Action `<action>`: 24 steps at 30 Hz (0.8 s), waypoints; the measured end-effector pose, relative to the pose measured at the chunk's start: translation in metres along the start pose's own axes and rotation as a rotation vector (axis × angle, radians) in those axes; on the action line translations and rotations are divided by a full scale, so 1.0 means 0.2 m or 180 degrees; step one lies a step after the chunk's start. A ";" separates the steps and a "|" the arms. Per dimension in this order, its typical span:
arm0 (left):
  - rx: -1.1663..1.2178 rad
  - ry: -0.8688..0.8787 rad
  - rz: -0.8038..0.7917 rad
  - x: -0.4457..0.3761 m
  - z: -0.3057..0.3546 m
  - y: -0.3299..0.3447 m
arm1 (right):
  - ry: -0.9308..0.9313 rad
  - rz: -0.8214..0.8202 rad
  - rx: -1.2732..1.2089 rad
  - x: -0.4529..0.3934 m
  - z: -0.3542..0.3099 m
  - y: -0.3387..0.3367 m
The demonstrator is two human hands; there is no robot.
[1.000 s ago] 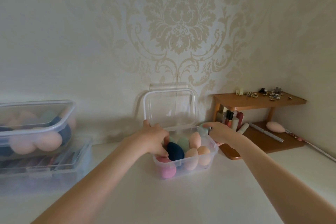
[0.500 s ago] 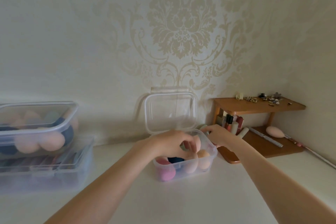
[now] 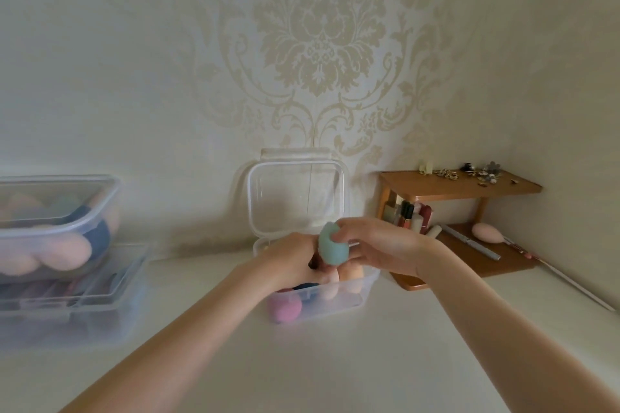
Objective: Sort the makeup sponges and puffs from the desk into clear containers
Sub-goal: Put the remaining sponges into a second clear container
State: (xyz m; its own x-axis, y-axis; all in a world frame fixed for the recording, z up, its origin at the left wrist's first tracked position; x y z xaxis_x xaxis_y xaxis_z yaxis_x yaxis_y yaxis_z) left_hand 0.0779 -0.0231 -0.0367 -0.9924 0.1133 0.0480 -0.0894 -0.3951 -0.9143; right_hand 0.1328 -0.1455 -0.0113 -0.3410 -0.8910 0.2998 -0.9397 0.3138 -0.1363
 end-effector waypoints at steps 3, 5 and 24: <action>0.0165 -0.0114 0.0156 0.00 -0.02 -0.01 | 0.0485 -0.0121 0.0684 -0.08 0.01 0.02; -0.0234 -0.0212 0.0174 -0.01 -0.04 -0.02 | 0.0798 -0.0021 0.1088 -0.12 0.00 0.03; -0.0952 -0.0868 -0.0407 0.03 -0.10 -0.07 | 0.0970 0.0226 0.2303 -0.17 -0.02 0.07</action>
State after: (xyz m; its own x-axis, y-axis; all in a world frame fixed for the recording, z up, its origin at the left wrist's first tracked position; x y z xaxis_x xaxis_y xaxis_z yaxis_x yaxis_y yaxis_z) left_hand 0.0741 0.0015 -0.0322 -0.9645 -0.1171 0.2366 -0.2246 -0.1069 -0.9686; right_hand 0.1305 -0.1098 -0.0196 -0.4903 -0.7147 0.4988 -0.6999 -0.0182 -0.7140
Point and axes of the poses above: each hand's wrist, its own x-axis away from the middle knuckle, its own y-axis out of the palm, z = x × y, the point moved 3 cm from there along -x, towards the middle knuckle, and after that the axes turned 10 degrees about -z, right-handed, at the moved point
